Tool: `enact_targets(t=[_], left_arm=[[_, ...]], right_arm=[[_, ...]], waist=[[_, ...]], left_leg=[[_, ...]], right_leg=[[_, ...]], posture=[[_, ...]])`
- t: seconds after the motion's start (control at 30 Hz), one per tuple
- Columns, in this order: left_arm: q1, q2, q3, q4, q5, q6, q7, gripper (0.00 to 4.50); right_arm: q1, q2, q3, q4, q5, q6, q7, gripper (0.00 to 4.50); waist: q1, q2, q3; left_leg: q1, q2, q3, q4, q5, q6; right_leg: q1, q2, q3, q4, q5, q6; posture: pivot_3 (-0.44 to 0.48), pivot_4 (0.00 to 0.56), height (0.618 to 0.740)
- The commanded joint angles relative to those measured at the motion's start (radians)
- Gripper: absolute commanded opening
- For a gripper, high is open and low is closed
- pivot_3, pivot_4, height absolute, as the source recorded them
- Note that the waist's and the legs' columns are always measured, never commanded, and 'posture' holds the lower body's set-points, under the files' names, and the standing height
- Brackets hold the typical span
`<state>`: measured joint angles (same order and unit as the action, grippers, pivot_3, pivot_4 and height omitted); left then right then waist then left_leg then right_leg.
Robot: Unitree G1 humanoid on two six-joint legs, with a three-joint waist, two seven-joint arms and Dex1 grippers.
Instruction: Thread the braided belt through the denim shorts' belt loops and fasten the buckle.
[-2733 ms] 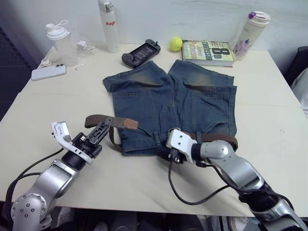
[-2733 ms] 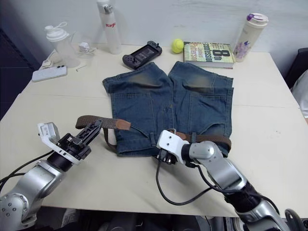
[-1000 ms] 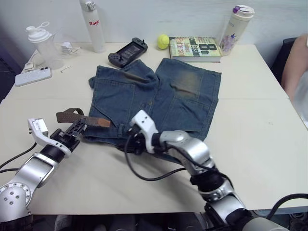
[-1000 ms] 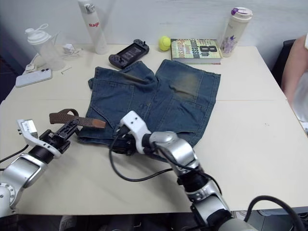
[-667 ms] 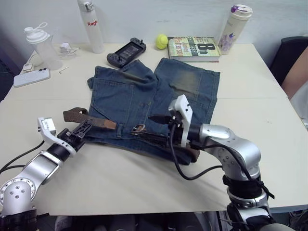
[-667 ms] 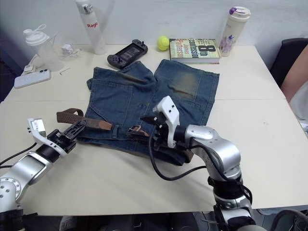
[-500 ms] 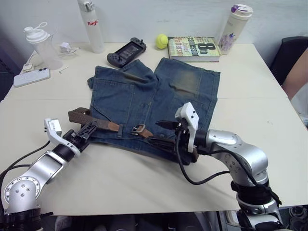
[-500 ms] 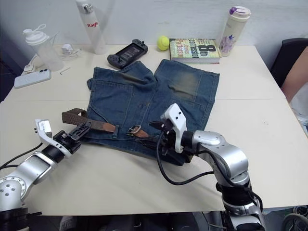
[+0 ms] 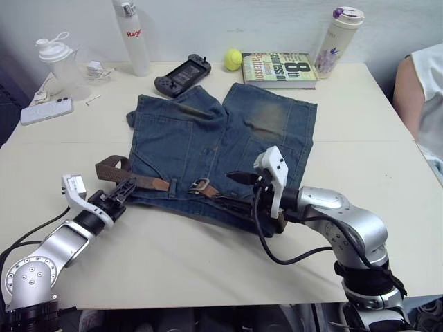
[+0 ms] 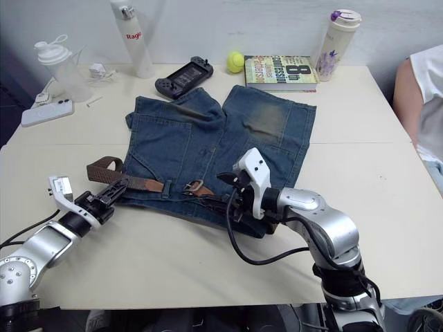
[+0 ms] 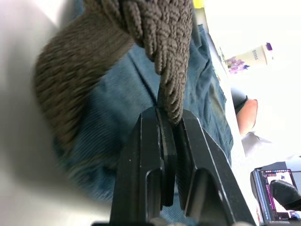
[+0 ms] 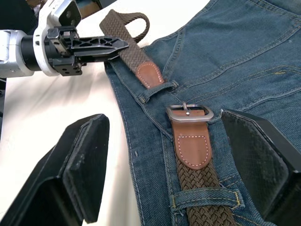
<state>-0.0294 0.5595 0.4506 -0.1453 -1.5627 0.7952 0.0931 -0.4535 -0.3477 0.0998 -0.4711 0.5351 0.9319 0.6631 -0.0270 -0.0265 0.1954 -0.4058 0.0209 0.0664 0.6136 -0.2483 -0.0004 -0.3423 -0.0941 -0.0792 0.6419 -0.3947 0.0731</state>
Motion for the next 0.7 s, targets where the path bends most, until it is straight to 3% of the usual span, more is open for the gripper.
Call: enact_targets(t=[0.03, 0.27, 0.7], left_arm=[[0.0, -0.024, -0.027, -0.016, 0.044, 0.011, -0.021, 0.0], [-0.057, -0.072, -0.066, 0.017, 0.113, 0.019, -0.05, 0.0], [-0.179, -0.007, -0.245, 0.069, 0.406, 0.11, -0.327, 0.0]], right_arm=[[-0.001, -0.012, -0.003, -0.047, 0.019, -0.027, -0.005, 4.01], [0.012, -0.029, 0.003, -0.055, 0.02, -0.028, -0.018, 4.01], [0.049, -0.097, 0.118, -0.039, -0.084, -0.11, -0.025, 4.01]], waist=[[0.001, 0.0, 0.0], [0.004, 0.0, 0.0], [0.005, 0.0, 0.0]], left_leg=[[0.0, 0.0, 0.0, 0.0, 0.0, 0.0], [0.0, -0.001, 0.0, 0.0, 0.0, 0.001], [0.0, -0.001, 0.0, 0.001, 0.002, 0.001]], right_leg=[[0.0, 0.0, 0.0, 0.0, 0.0, 0.0], [0.0, 0.0, 0.0, 0.0, 0.0, 0.0], [0.0, 0.0, 0.0, 0.001, 0.0, 0.0]], posture=[[0.0, 0.15, 0.74], [0.0, 0.15, 0.74], [0.0, 0.15, 0.74]])
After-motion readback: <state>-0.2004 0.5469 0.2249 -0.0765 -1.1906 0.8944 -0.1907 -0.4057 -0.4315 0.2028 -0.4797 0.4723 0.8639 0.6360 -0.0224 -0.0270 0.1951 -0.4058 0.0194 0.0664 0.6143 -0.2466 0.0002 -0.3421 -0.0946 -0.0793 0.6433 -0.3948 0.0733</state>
